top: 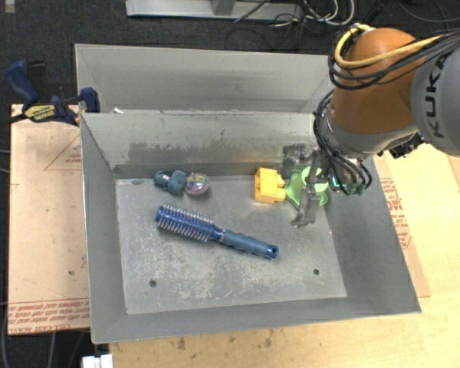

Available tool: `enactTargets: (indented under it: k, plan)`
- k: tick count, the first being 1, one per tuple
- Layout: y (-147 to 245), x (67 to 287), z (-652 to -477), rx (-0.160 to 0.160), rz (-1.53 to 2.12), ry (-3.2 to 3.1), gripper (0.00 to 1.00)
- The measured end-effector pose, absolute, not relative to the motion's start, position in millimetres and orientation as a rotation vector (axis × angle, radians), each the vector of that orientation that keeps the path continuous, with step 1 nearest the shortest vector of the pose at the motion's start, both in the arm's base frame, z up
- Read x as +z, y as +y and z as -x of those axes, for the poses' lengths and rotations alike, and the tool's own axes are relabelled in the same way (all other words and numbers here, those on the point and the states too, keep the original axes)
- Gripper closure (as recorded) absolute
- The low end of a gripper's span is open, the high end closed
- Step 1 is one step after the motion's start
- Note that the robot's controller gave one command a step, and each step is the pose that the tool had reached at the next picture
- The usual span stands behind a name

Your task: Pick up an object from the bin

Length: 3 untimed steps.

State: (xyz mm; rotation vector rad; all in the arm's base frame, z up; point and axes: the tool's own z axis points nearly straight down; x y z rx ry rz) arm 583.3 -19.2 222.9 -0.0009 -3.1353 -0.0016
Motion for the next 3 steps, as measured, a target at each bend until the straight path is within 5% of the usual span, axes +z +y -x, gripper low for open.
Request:
enactTargets:
  k: [1, 2, 3]
  plan:
    - [43, 125, -573.7, -0.004, 0.229, -3.126, 0.00]
    - [49, 66, -554.0, -0.001, 0.322, -3.119, 0.00]
    - [49, 70, -556.4, -0.003, 0.322, -3.126, 1.00]
